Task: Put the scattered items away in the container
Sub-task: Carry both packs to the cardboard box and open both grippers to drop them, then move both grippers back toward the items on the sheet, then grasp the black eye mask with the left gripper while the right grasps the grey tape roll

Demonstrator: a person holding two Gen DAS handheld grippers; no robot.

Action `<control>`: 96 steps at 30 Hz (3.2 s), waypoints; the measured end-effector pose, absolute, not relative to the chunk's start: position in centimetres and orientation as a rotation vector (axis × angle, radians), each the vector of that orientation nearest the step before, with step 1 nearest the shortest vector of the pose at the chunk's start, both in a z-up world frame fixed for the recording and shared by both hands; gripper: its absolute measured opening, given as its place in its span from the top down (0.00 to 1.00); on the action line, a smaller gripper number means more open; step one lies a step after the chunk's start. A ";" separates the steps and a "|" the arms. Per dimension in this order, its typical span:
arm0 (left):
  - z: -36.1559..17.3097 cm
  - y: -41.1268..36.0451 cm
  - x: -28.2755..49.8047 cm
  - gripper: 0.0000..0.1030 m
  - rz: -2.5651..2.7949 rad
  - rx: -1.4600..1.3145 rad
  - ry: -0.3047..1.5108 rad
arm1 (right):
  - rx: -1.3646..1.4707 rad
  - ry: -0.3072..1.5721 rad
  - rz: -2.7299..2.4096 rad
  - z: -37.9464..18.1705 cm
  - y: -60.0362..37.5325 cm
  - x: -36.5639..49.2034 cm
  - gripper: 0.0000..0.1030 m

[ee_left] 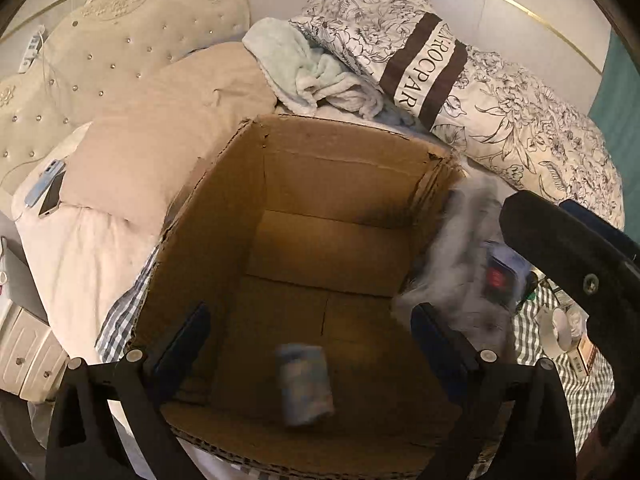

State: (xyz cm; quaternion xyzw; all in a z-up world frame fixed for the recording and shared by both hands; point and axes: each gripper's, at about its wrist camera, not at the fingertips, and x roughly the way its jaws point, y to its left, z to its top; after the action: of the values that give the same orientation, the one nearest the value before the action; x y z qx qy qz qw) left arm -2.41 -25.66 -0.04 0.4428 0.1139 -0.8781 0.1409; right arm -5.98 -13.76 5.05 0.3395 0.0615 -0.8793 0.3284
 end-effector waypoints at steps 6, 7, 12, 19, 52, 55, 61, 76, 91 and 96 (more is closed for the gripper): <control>0.8 -25.1 -1.9 0.01 -2.531 1.267 0.339 | 0.896 0.104 -2.307 5.9 -12.2 -6.1 0.24; 0.9 -25.0 -1.8 0.01 -2.532 1.266 0.340 | 0.889 0.101 -2.314 6.1 -11.9 -6.0 0.24; 1.9 -23.3 -1.8 0.01 -2.549 1.267 0.345 | 0.898 0.067 -2.350 6.4 -9.1 -6.0 0.24; 3.0 -18.2 -2.4 0.01 -2.632 1.259 0.332 | 0.962 0.038 -2.432 6.0 -2.9 -6.5 0.23; -6.3 -1.1 -11.3 0.01 -2.739 1.465 0.112 | 1.274 -0.065 -2.587 -3.3 16.8 -10.7 0.23; -7.4 -1.4 -12.3 0.01 -2.732 1.482 0.140 | 1.298 -0.050 -2.573 -4.3 16.7 -11.6 0.23; -9.6 -1.9 -13.9 0.01 -2.716 1.509 0.149 | 1.353 -0.037 -2.556 -6.3 16.4 -12.6 0.23; -13.1 -2.4 -16.4 0.01 -2.738 1.548 0.153 | 1.453 0.013 -2.515 -10.1 14.6 -14.5 0.24; -14.3 -2.1 -17.5 0.01 -2.779 1.545 0.111 | 1.494 0.014 -2.495 -12.0 13.7 -15.5 0.23; -14.3 -1.7 -18.3 0.01 -2.801 1.551 0.115 | 1.505 0.022 -2.494 -12.6 13.5 -15.8 0.20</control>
State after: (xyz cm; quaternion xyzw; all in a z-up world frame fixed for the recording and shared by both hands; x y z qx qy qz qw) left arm -18.26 -1.70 -14.28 0.4839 0.0360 -0.8738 -0.0312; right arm -15.76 13.50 -12.57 0.5132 0.0075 -0.8506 0.1143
